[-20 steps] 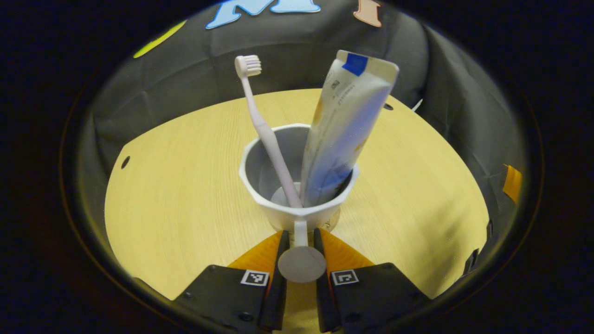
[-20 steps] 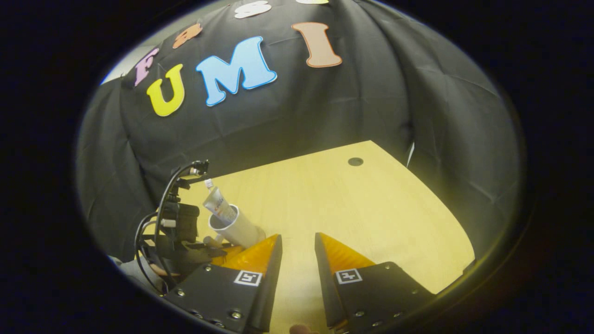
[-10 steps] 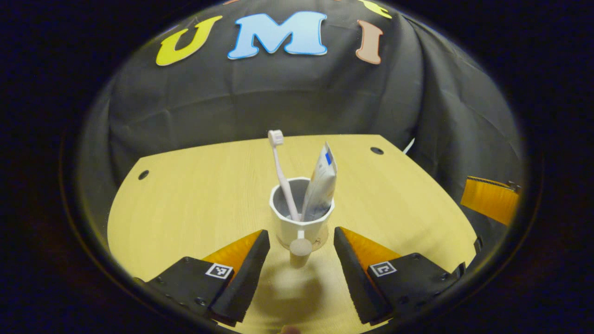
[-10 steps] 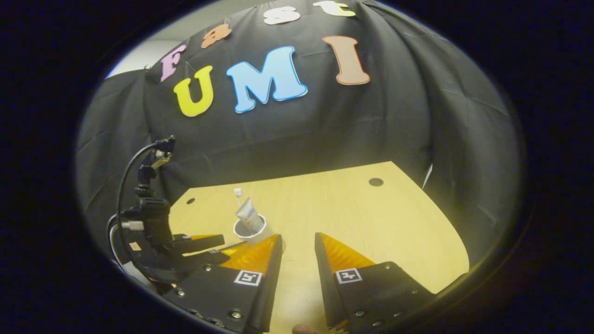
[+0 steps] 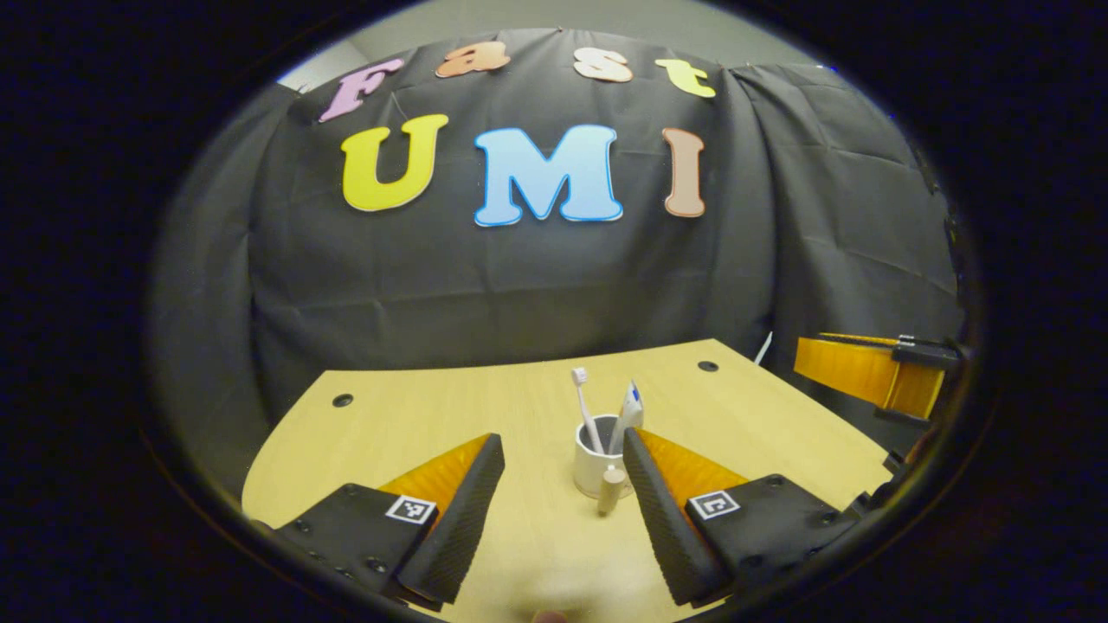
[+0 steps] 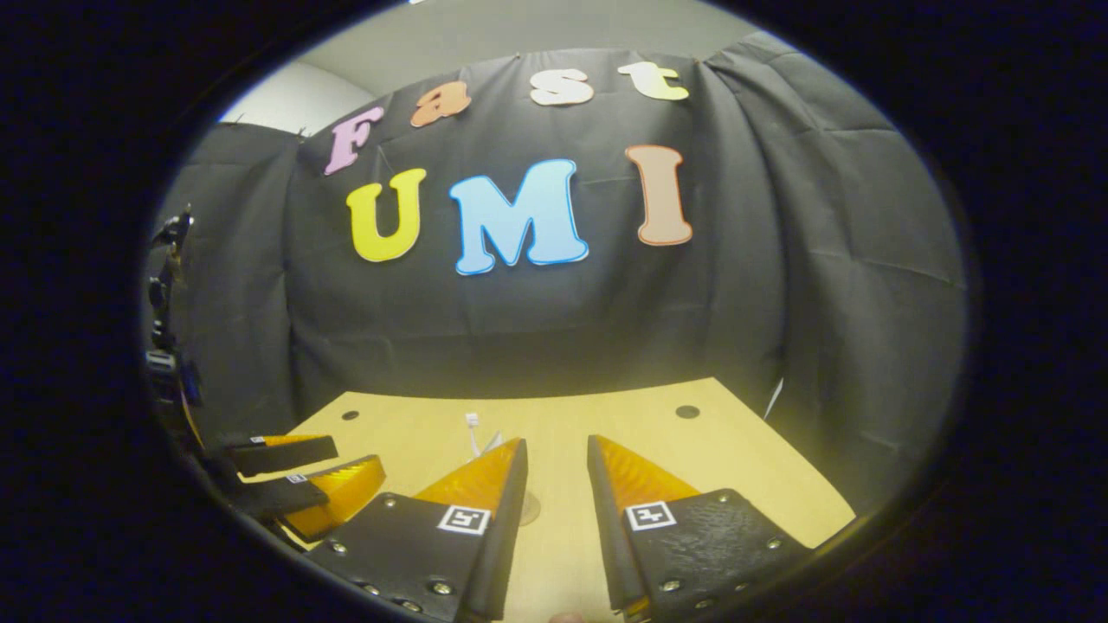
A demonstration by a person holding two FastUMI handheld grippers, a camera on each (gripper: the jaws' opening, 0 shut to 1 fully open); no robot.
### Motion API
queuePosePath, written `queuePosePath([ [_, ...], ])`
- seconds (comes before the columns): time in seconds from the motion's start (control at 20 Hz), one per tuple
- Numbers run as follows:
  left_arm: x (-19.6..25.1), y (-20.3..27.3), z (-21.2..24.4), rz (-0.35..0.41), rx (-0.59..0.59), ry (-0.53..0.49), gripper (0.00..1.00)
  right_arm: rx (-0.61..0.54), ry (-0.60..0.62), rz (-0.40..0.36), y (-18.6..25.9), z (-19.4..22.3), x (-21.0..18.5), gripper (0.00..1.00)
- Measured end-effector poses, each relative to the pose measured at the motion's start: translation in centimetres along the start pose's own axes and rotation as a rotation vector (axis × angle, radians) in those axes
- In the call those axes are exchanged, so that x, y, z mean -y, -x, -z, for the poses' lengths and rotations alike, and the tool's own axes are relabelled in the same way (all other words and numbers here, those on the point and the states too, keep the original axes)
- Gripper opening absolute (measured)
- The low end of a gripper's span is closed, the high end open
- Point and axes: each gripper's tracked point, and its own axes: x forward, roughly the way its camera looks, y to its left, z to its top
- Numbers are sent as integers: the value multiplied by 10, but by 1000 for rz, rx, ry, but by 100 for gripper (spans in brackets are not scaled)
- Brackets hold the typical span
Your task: Put the toothbrush and toothpaste on the desktop into the cup, then pick up the cup and place it on the coaster on the desktop.
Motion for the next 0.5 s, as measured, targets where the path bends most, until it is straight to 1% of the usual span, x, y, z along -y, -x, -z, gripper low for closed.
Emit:
queuePosePath([
  [0.05,-5,8,-6,0,16,3,91,33,31,-4,1,-7,-9,40],
  [0.1,2,13,-11,-7,32,-4,91,55,53,-10,1,-15,-16,40],
  [0.2,-5,22,-20,-11,51,-7,91,80,86,3,7,-20,-18,71],
  [0.25,-8,26,-22,-11,60,-5,91,95,89,0,9,-21,-26,86],
  [0.3,-12,30,-25,-14,70,-3,94,103,89,-1,12,-25,-32,86],
  [0.35,-18,36,-28,-21,79,1,90,110,91,-3,13,-27,-35,86],
  [0.5,-29,47,-35,-34,103,15,90,118,96,-9,19,-30,-51,87],
])
